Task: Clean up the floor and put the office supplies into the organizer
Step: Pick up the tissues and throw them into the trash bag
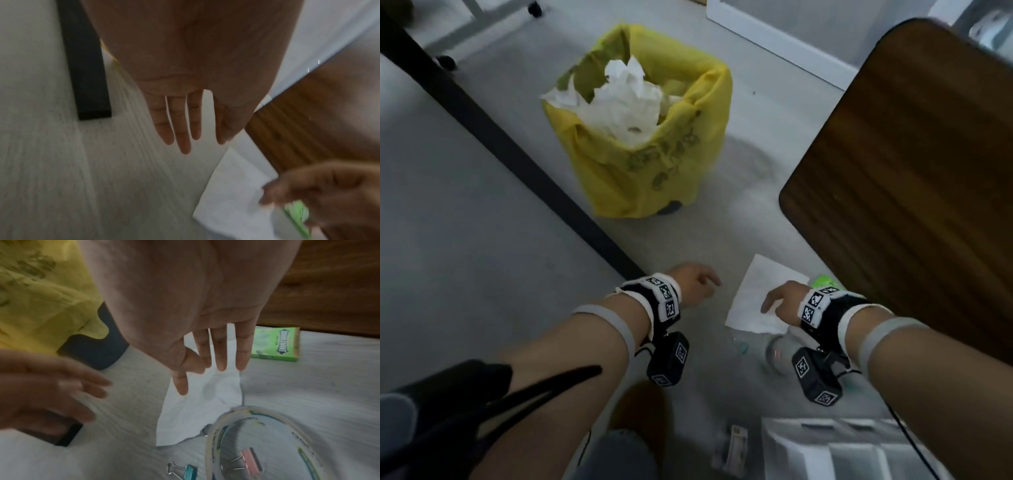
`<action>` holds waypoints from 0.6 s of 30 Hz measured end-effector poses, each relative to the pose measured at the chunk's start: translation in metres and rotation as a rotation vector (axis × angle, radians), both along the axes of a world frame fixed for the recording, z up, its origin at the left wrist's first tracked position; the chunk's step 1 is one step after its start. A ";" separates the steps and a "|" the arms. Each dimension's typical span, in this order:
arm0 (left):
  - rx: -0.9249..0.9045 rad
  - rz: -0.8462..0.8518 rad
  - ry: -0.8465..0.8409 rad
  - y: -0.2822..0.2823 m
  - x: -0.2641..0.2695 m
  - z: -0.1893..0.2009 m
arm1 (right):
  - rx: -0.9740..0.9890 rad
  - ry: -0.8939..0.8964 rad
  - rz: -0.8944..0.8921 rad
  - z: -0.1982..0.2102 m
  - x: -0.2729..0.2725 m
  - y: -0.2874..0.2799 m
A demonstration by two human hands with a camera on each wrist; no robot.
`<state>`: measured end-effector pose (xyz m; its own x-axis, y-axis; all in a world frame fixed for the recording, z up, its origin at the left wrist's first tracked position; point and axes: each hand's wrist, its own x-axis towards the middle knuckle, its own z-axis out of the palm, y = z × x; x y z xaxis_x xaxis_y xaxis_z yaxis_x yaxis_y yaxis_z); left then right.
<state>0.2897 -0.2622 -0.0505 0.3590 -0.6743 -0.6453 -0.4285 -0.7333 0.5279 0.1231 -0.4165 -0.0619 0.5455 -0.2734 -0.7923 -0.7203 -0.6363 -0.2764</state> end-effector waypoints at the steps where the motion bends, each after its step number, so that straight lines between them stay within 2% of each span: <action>1: 0.045 -0.074 0.009 -0.006 -0.009 -0.012 | 0.014 -0.011 -0.035 -0.008 -0.004 -0.003; 3: 0.090 -0.205 0.017 -0.017 -0.028 -0.035 | 0.024 0.000 -0.026 -0.024 -0.014 -0.007; 5: 0.101 -0.353 -0.003 -0.027 -0.045 -0.059 | -0.009 0.063 0.070 -0.039 -0.025 -0.007; 8: 0.122 -0.433 -0.033 -0.031 -0.059 -0.079 | -0.122 0.078 0.218 -0.054 -0.030 -0.002; 10: 0.122 -0.478 -0.083 -0.033 -0.065 -0.083 | -0.137 0.028 0.194 -0.059 -0.030 -0.004; 12: 0.098 -0.491 -0.117 -0.034 -0.068 -0.081 | -0.081 -0.022 0.096 -0.057 -0.029 -0.006; 13: 0.068 -0.456 -0.110 -0.033 -0.068 -0.077 | -0.049 -0.070 0.030 -0.055 -0.029 -0.006; 16: -0.129 -0.184 -0.050 -0.033 -0.060 -0.054 | 0.053 -0.336 -0.230 -0.032 -0.019 -0.007; 18: -0.224 -0.048 -0.120 -0.034 -0.050 -0.028 | 0.155 -0.532 -0.439 -0.002 -0.007 -0.009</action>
<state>0.2392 -0.2958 -0.0782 0.3882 -0.8134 -0.4332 -0.5289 -0.5816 0.6181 0.1161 -0.4260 -0.0636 0.7346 -0.4625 -0.4965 -0.6435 -0.2429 -0.7259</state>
